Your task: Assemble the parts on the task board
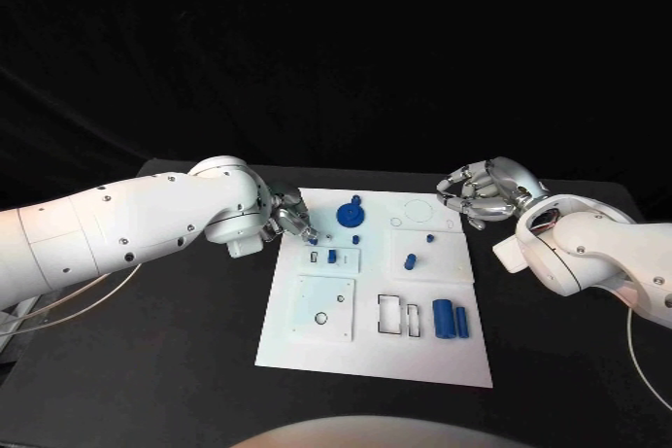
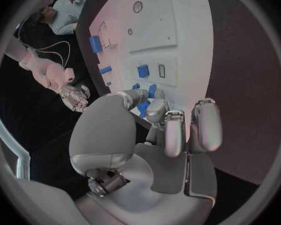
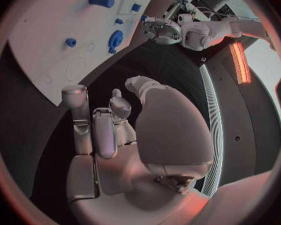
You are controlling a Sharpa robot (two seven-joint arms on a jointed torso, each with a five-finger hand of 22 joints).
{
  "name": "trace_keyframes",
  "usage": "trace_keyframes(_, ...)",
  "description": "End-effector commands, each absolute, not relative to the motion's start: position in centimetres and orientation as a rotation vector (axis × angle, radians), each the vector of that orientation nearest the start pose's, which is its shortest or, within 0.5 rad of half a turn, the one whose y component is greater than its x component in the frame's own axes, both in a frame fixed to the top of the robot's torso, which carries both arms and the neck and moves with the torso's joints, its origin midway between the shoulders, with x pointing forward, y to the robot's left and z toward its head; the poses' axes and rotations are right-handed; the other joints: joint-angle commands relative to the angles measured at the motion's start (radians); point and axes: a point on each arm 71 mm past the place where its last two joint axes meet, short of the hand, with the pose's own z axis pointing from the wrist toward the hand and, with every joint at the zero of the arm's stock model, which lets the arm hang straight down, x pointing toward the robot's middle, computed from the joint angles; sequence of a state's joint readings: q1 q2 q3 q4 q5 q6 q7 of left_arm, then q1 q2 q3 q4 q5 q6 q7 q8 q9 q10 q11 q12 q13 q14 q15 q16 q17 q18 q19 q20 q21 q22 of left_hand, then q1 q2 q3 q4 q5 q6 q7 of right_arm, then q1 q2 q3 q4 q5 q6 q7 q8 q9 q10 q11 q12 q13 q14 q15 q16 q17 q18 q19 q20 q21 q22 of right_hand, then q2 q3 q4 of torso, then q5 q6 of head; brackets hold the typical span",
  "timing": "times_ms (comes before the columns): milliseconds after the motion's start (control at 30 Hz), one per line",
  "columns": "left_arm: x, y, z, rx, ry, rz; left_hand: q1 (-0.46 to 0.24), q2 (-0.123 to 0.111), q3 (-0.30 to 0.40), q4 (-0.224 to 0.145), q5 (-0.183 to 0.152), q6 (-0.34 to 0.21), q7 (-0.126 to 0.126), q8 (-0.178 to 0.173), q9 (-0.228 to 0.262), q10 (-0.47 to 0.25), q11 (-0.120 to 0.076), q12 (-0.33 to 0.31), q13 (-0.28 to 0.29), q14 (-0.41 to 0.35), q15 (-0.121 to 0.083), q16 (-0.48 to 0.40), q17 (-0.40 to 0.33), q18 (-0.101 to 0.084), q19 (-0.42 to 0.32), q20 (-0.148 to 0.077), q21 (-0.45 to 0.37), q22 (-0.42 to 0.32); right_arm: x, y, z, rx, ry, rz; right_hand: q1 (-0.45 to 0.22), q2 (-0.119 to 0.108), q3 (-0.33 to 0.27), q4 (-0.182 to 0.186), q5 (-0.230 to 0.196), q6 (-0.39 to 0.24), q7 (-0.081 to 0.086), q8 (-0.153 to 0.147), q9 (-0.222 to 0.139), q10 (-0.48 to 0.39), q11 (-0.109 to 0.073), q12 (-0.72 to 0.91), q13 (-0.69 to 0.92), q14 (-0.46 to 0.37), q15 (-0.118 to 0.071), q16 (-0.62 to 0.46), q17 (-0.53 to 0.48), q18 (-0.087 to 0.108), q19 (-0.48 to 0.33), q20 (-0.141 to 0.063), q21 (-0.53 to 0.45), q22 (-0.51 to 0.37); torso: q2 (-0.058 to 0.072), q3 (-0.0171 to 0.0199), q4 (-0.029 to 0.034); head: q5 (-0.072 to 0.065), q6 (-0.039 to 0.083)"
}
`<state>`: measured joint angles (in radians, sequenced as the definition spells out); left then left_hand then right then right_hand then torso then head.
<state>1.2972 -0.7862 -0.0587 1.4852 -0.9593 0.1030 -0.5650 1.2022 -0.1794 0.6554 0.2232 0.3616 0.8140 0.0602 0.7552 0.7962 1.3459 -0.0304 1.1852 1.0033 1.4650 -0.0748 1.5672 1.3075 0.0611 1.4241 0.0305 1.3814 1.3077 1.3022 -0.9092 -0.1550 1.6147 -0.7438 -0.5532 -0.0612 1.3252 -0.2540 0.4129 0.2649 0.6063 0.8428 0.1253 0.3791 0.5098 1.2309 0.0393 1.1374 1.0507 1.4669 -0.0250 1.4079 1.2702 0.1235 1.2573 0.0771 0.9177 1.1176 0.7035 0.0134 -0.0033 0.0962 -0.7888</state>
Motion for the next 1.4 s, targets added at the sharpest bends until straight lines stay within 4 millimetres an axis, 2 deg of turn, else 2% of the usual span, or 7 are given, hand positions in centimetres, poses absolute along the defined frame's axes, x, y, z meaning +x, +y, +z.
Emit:
trace_keyframes(33,49.4,19.8,-19.2,-0.253,2.270,-0.450,-0.006,0.002,0.165,-0.169,0.003,0.026,-0.016,0.004,0.013,0.005,0.001,0.006,0.000,0.106,-0.008,0.004,0.263,-0.006,0.007,0.001,0.003,0.105,47.7,-22.4,-17.3,0.558,1.652,0.887,-0.012,-0.001,0.005,0.002,0.005,-0.007,-0.002,0.001,0.001,0.002,-0.001,0.004,-0.001,0.020,-0.007,-0.006,-0.001,0.018,-0.001,-0.001,-0.007,-0.002,0.001,-0.0003,-0.0003,0.002,-0.003)
trace_keyframes(233,48.8,19.7,-20.1,-0.218,2.311,-0.426,-0.007,0.002,0.166,-0.170,0.005,0.027,-0.017,0.004,0.013,0.003,0.001,0.003,-0.004,0.106,-0.008,0.004,0.263,-0.005,0.006,0.000,0.002,0.104,47.6,-22.4,-17.4,0.558,1.654,0.887,-0.012,-0.001,0.005,0.002,0.005,-0.007,-0.002,0.001,0.001,0.002,-0.001,0.004,-0.001,0.020,-0.007,-0.006,-0.001,0.018,-0.001,-0.001,-0.007,-0.002,0.002,0.0005,-0.0029,0.006,-0.003)
trace_keyframes(900,48.4,19.3,-20.9,-0.174,2.355,-0.377,-0.009,0.000,0.168,-0.173,0.010,0.031,-0.017,0.005,0.013,0.006,0.001,0.004,-0.001,0.106,-0.009,0.004,0.263,-0.005,0.006,0.000,0.001,0.104,47.6,-22.5,-17.4,0.558,1.658,0.887,-0.015,-0.002,0.009,0.000,0.006,-0.009,-0.002,0.003,0.002,0.002,-0.001,0.004,-0.003,0.020,-0.007,-0.006,-0.001,0.018,-0.001,-0.001,-0.008,-0.002,0.002,0.0002,-0.0018,0.005,-0.011)
trace_keyframes(1400,48.4,19.5,-21.1,-0.169,2.377,-0.349,-0.009,0.000,0.168,-0.173,0.010,0.031,-0.017,0.005,0.013,0.005,0.001,0.003,-0.003,0.106,-0.009,0.004,0.263,-0.005,0.005,0.000,0.001,0.104,47.6,-22.5,-17.4,0.559,1.658,0.885,-0.015,-0.002,0.009,0.000,0.006,-0.009,-0.002,0.003,0.002,0.002,-0.001,0.004,-0.003,0.020,-0.007,-0.006,-0.001,0.018,-0.001,-0.001,-0.008,-0.002,0.002,0.0007,-0.0020,0.010,-0.013)
